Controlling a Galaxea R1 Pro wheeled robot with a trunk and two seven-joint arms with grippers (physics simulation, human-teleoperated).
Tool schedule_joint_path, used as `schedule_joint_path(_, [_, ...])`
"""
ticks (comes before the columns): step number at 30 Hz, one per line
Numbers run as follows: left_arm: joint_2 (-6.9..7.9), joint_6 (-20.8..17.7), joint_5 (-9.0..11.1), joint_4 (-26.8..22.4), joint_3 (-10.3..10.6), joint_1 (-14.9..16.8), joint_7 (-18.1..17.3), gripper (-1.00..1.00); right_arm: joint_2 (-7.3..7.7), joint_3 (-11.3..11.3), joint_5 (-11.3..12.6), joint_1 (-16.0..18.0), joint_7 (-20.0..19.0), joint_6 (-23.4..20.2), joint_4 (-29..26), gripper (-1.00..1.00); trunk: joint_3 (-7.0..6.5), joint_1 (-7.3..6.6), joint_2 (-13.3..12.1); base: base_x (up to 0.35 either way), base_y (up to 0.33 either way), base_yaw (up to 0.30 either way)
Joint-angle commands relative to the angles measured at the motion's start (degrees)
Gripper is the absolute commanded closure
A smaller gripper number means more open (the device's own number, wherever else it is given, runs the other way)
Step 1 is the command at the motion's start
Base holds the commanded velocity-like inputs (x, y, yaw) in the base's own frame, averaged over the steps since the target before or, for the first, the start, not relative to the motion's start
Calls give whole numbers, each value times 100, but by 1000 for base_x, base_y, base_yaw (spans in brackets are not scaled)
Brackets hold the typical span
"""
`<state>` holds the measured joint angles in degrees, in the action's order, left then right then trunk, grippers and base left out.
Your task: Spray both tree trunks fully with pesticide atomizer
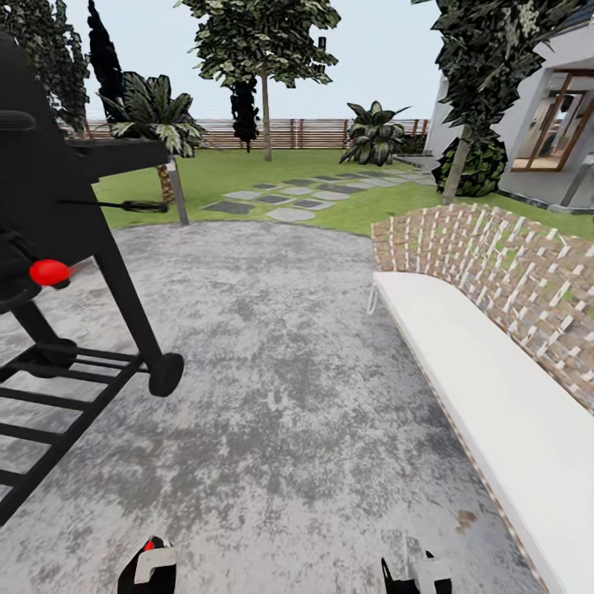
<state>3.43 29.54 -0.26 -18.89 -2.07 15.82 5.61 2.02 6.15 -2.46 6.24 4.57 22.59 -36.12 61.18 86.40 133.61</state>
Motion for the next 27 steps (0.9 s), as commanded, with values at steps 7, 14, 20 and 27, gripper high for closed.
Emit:
schedule_joint_path(7, [4, 0, 0, -1, -4, 0, 1, 100, 0, 0, 0, 0, 0, 0, 0, -100, -1, 0, 0, 338, 0, -22])
schedule_joint_path(14, [8, 4, 0, -1, -4, 0, 1, 100, 0, 0, 8, 0, 0, 8, 0, -100, -1, 0, 0, 338, 0, -1])
schedule_joint_path(20, [9, 3, 0, -1, -4, 0, 2, 100, 0, 0, 9, 0, 0, 9, -8, -100, -1, 0, 0, 338, 0, 0])
schedule_joint_path(27, [9, -1, 0, -1, -4, 0, -1, 100, 0, 0, 1, 0, -3, 9, -9, -100, -1, 0, 0, 338, 0, 0])
